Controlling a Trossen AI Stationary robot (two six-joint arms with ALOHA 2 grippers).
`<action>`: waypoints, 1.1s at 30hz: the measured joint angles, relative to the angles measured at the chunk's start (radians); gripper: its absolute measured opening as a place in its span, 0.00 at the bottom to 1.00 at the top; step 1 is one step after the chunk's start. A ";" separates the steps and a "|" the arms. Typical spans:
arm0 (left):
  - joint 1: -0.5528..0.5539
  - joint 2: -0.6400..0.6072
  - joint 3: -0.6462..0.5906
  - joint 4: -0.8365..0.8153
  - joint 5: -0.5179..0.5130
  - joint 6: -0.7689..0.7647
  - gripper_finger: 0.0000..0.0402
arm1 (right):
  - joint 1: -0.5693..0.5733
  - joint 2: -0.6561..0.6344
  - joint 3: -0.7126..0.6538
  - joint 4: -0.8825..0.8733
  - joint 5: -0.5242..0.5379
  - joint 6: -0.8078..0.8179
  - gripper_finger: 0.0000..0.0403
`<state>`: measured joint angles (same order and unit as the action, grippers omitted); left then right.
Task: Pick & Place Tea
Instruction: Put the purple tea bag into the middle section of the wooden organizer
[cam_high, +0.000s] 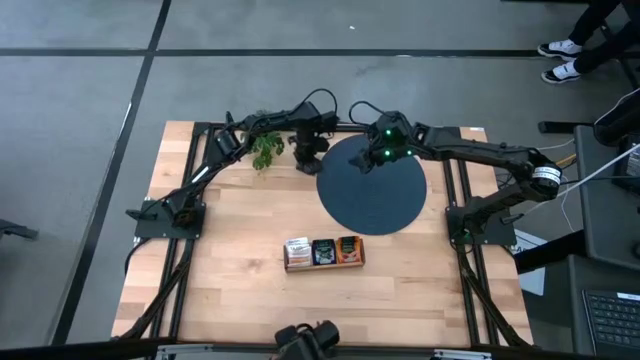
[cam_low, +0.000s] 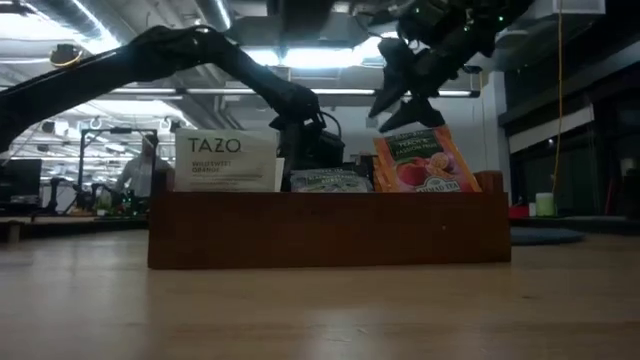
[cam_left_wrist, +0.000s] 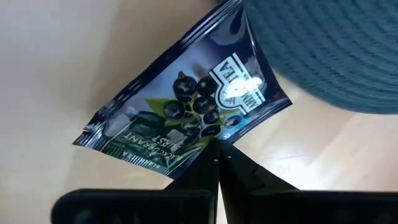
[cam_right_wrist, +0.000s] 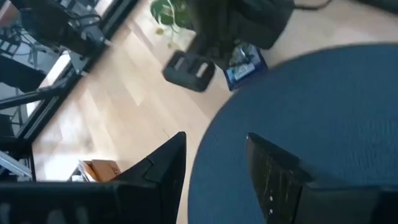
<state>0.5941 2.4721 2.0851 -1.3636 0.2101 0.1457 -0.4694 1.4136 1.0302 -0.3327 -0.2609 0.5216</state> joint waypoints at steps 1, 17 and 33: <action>0.000 -0.006 -0.011 0.008 0.013 0.002 0.01 | 0.000 0.000 -0.013 0.005 0.000 0.003 0.42; -0.020 -0.418 -0.717 0.635 0.065 -0.206 0.00 | 0.010 0.072 -0.118 0.191 0.009 0.134 0.42; -0.019 -0.662 -0.819 0.838 -0.074 -0.257 0.01 | -0.006 0.273 -0.032 0.266 0.001 0.124 0.42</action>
<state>0.5753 1.8097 1.2659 -0.5258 0.1364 -0.1111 -0.4755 1.6866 0.9985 -0.0669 -0.2601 0.6456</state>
